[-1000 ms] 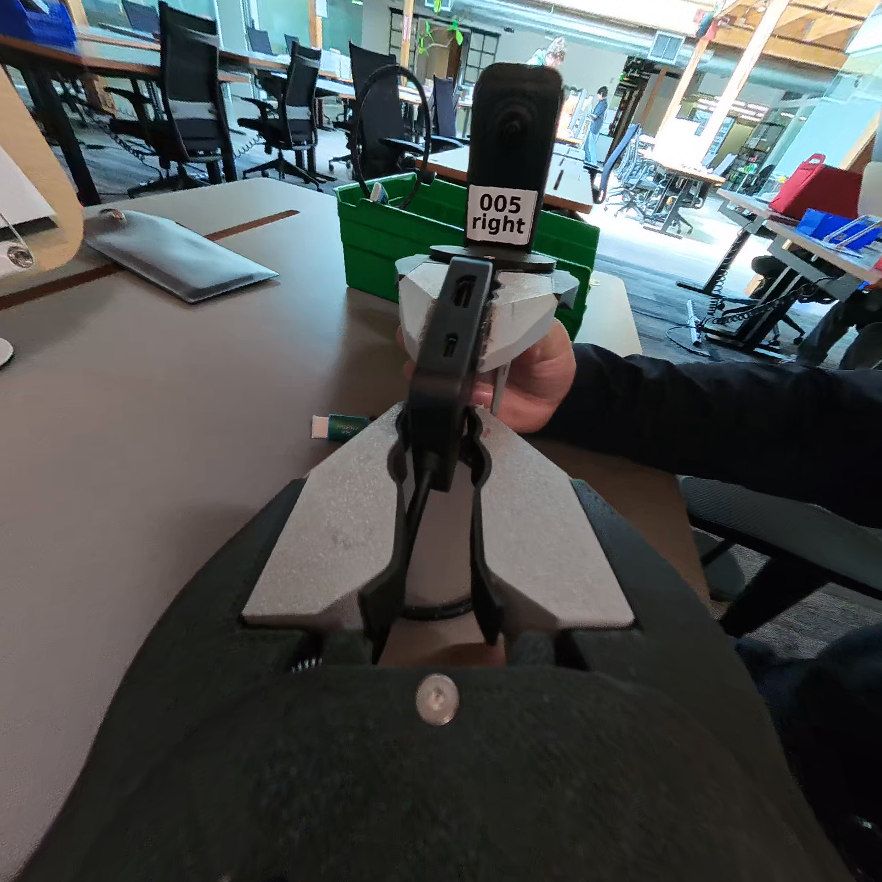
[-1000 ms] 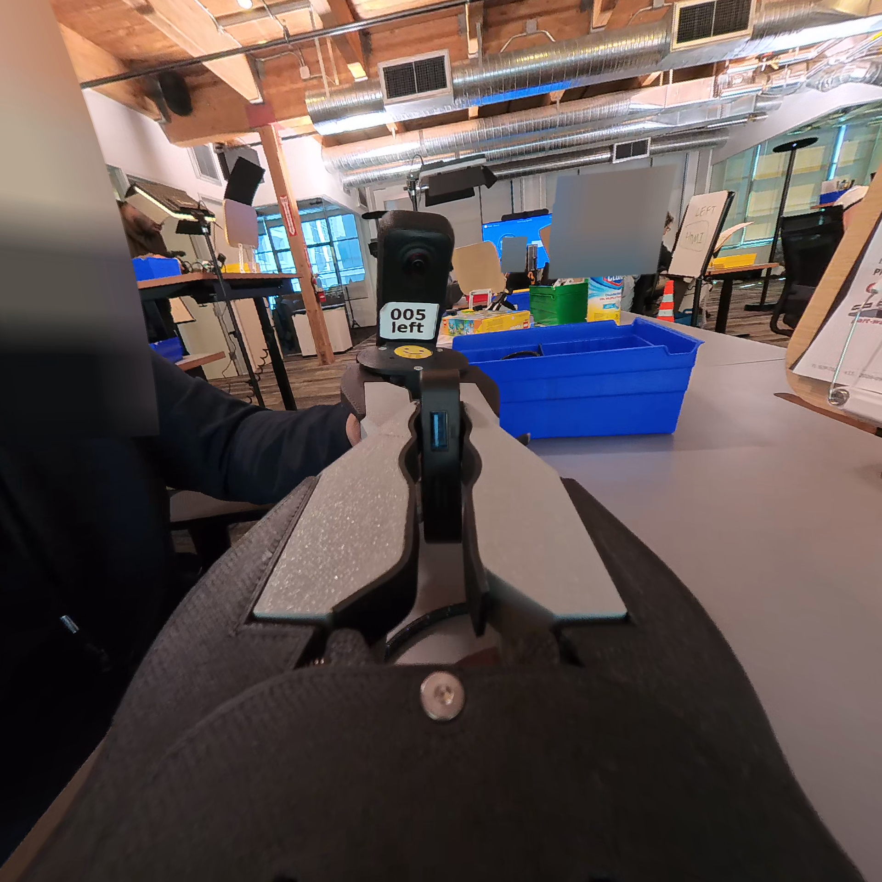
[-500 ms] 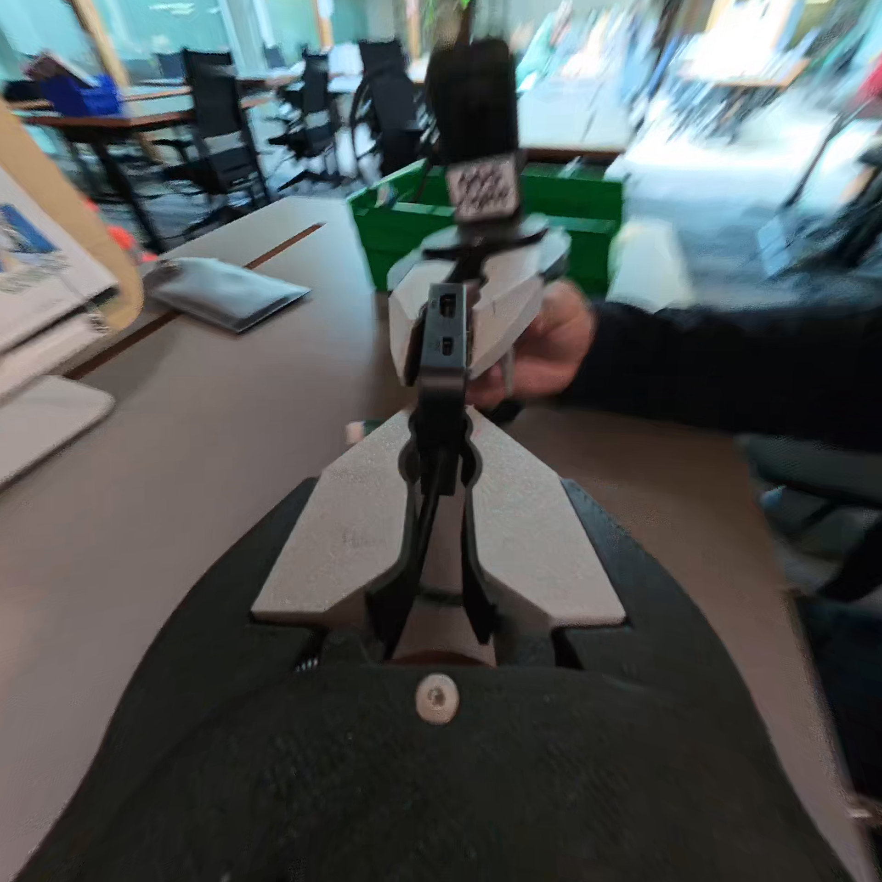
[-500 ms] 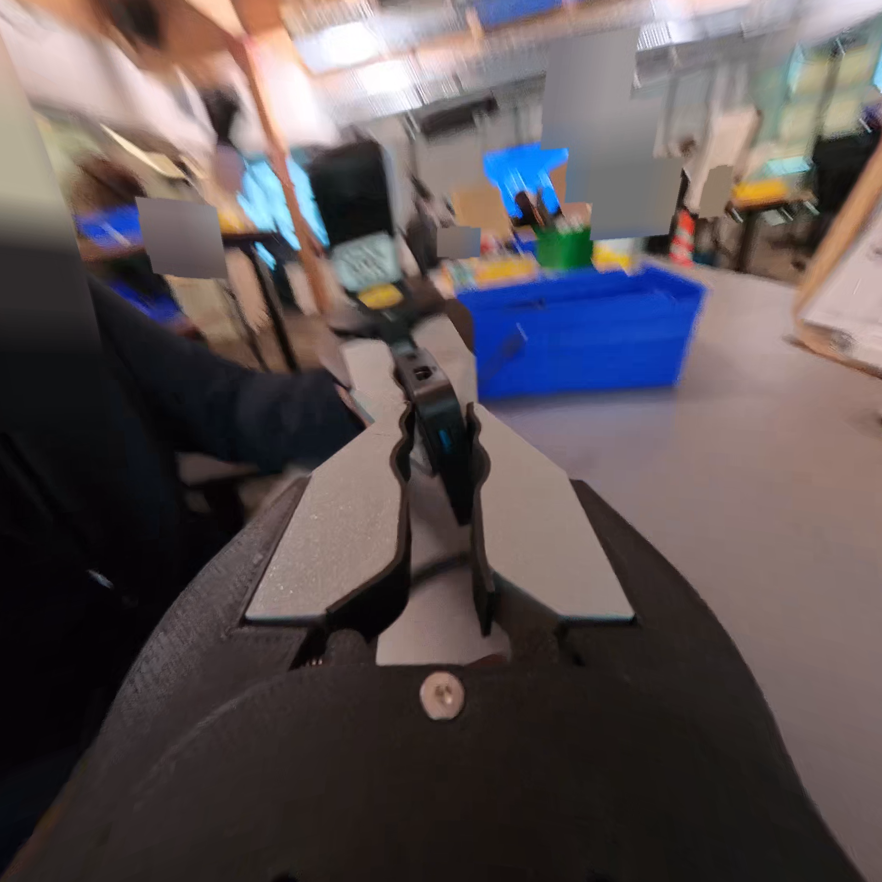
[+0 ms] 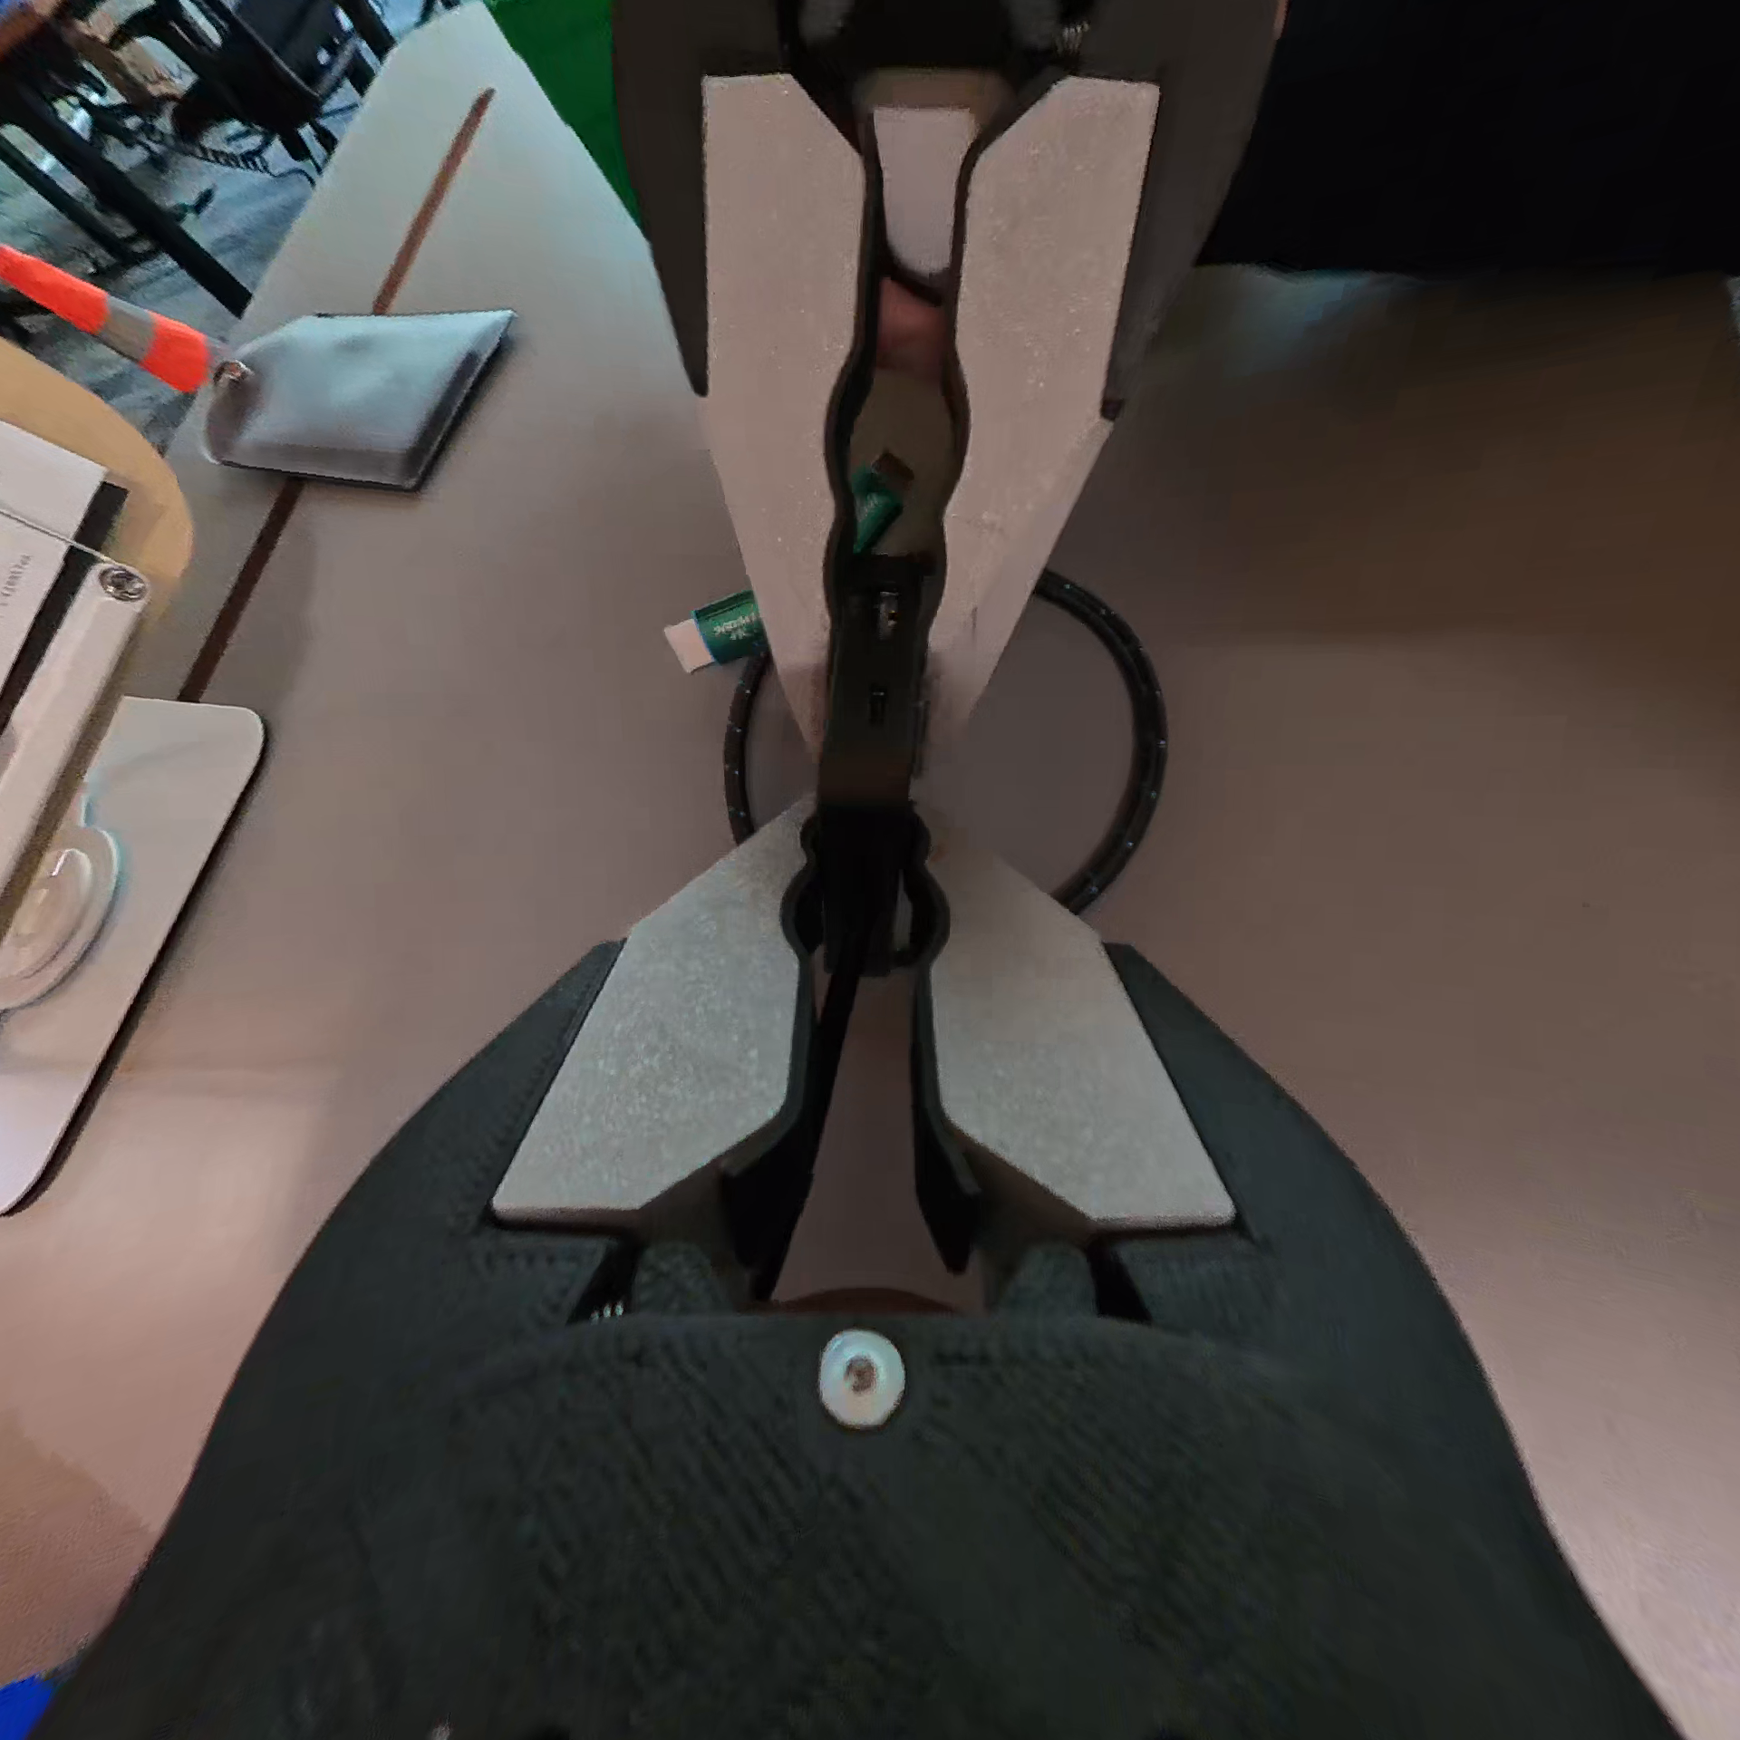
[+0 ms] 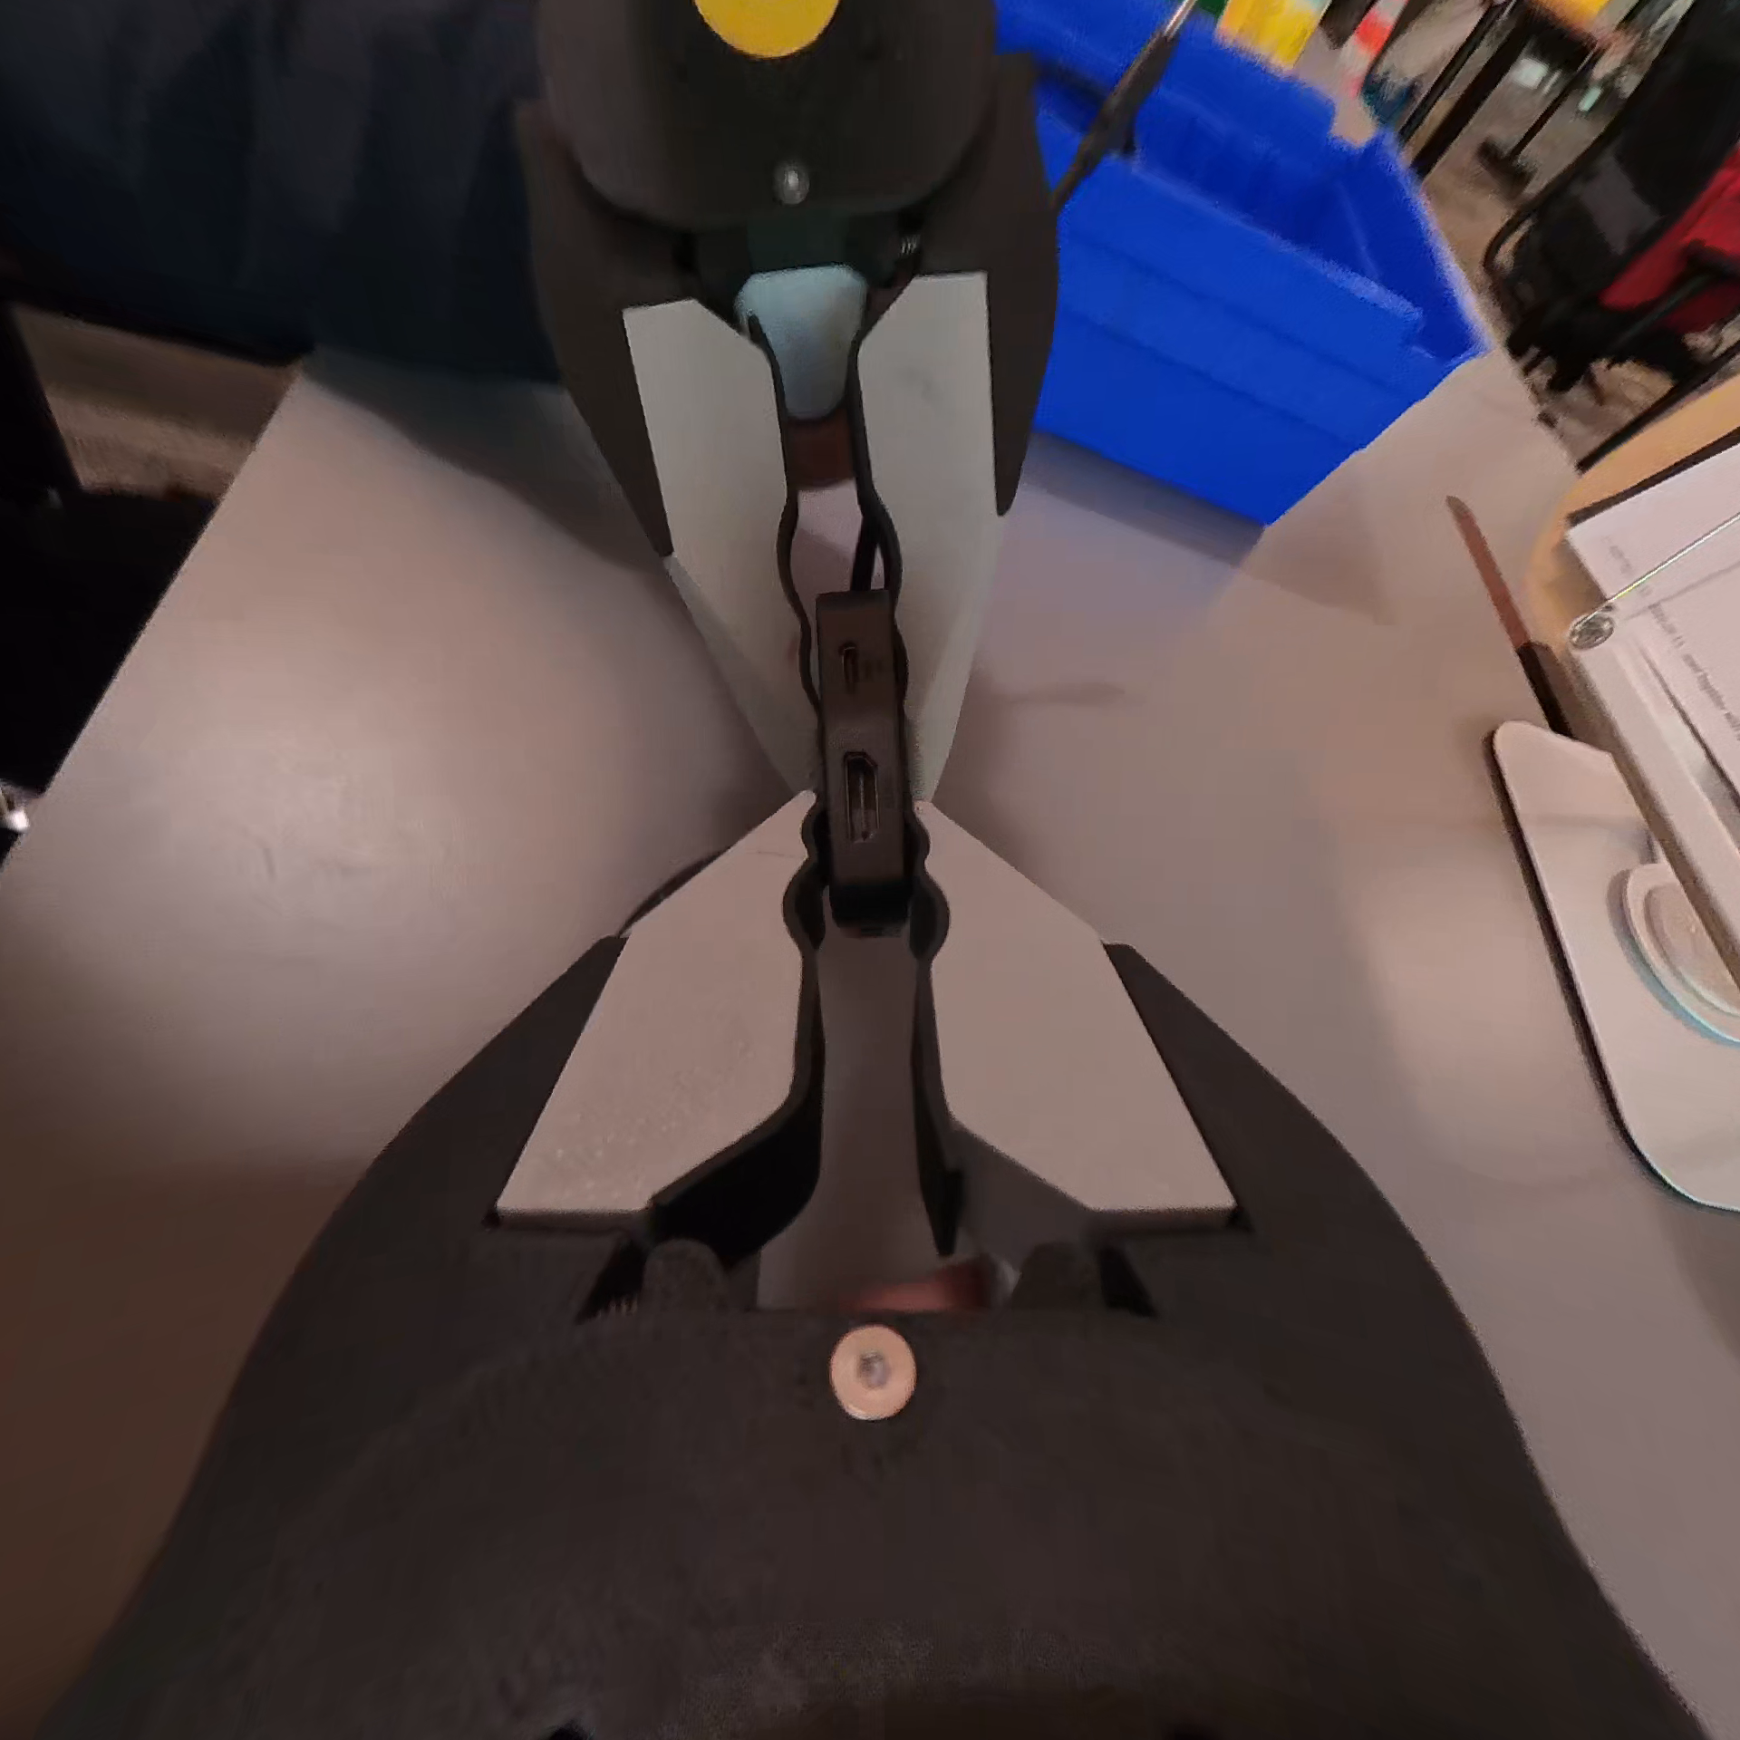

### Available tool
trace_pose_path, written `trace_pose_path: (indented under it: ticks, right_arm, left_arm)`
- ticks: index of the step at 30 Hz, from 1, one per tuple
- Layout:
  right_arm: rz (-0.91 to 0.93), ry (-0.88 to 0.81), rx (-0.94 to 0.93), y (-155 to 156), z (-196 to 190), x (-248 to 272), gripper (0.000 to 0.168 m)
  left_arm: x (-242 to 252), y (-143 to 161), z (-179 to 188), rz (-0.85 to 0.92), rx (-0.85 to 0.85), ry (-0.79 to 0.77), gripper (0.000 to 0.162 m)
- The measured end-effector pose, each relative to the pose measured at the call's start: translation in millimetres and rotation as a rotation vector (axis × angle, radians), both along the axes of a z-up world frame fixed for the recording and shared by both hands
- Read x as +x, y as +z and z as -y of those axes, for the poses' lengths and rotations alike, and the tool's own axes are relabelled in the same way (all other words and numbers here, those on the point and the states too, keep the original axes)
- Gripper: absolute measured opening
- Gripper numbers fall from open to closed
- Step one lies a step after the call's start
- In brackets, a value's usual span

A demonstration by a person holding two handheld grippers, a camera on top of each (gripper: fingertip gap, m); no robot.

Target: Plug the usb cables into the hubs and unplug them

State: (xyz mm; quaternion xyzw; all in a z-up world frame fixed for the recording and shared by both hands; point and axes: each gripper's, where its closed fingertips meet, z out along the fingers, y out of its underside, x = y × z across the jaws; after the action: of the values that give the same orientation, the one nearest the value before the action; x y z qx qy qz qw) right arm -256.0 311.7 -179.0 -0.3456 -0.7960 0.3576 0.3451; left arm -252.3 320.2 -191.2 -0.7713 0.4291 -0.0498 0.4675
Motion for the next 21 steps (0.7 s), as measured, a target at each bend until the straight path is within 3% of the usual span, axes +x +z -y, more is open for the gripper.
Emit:
trace_pose_path:
  ticks: [5, 9, 13, 15, 21]
  right_arm:
    - [-0.187, 0.021, -0.186, 38, -1, 5, 0.010]
    - [-0.250, 0.042, -0.302, 49, 0, 7, 0.009]
    - [-0.303, 0.083, -0.392, 62, 2, 11, 0.009]
    - [-0.324, 0.101, -0.426, 67, 3, 13, 0.010]
    - [-0.282, 0.065, -0.465, 64, -3, 8, 0.014]
  left_arm:
    - [4, 44, -7, 0.333, 0.078, 0.022, 0.027]
    - [3, 54, -8, 0.372, 0.140, 0.053, 0.034]
    - [15, 62, -1, 0.511, 0.077, -0.005, 0.016]
    - [20, 64, 0, 0.640, -0.007, -0.019, 0.015]
    - [16, 60, -6, 0.521, 0.078, 0.003, 0.012]
